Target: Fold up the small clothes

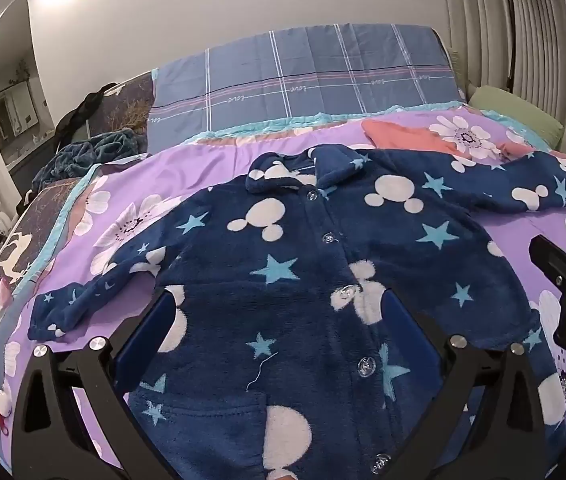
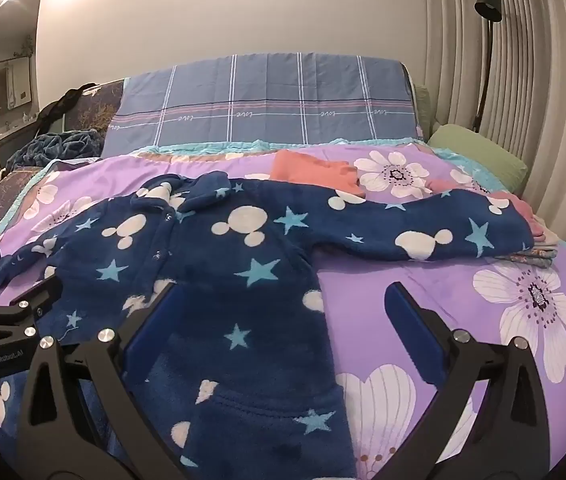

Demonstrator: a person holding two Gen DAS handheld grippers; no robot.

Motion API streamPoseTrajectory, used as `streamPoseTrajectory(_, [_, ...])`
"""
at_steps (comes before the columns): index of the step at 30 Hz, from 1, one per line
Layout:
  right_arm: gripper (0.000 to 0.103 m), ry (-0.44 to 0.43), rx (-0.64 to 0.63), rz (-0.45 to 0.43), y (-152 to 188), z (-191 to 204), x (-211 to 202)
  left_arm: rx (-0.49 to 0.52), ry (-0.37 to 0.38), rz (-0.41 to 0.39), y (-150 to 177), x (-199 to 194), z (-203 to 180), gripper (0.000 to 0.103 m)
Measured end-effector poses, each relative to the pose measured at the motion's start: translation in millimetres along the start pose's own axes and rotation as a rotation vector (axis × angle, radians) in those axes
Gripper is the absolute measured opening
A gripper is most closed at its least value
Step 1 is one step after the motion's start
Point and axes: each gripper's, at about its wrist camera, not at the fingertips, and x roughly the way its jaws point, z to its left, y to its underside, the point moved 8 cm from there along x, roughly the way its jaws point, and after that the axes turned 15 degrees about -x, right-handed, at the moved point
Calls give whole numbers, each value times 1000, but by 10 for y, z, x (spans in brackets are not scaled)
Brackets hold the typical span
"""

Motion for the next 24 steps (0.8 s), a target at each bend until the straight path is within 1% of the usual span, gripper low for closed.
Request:
streamPoseTrajectory(5, [101,25,-5,4,28,45,-24,20,-5,-13,36,-22,-39,102])
streamPoseTrajectory(6, [101,-20,17,21,51,11,-25,21,-5,-16,41,-32,-44,102])
streamPoseTrajectory(7, [101,-24,15,29,32,19,6,13,9,-20,2,-93,-12,102])
streamPoseTrajectory(9, [101,-21,11,29,14,25,14,7,16,-13,-12,-96,-20,102])
streamPoseTrajectory(10, [101,-22,8,17,40,25,-7,13,19,-15,-16,-100,-46,102])
streamPoseTrajectory(16, [101,-26,8,17,18,43,-2,12,63,-36,13,-77,-37,102])
streamPoseTrajectory(20, [101,-47,16,7,7,64,-13,-7,86,-41,11,-79,-12,102])
streamPoseTrajectory(24, [101,-42,15,4,15,64,-20,-20,85,-40,5,-78,7,102])
